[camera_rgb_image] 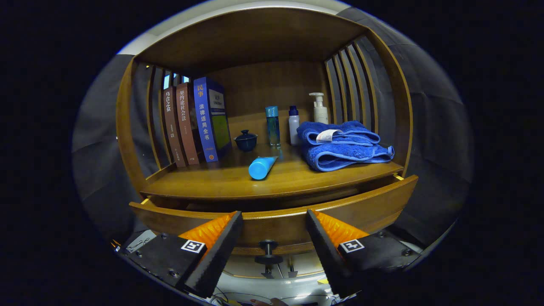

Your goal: Pull open the drawer, take out the items inside it, and place them on the countertop above the cabinet.

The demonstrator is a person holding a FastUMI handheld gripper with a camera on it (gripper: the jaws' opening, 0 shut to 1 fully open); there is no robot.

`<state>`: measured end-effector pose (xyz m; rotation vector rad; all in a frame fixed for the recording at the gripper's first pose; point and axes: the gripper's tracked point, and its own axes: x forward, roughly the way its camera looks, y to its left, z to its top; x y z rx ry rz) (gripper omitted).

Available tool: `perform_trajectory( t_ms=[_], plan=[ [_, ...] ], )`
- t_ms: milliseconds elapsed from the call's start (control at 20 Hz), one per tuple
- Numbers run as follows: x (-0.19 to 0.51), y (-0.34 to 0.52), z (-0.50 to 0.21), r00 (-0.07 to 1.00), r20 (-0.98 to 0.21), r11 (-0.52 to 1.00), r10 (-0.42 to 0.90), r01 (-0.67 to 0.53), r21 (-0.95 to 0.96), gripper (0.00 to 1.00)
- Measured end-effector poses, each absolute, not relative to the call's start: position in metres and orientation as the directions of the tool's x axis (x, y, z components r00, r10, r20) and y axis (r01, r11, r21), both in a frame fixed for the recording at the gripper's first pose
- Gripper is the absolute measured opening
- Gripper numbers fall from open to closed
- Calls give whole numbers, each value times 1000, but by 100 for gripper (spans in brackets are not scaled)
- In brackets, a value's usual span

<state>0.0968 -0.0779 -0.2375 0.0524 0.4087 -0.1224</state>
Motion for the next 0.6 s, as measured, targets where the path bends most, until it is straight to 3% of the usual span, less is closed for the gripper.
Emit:
perform_trajectory(
  t_ms=[600],
  plan=[
    [116, -78, -239, 912, -390, 989, -127, 147, 21, 99]
  ],
)
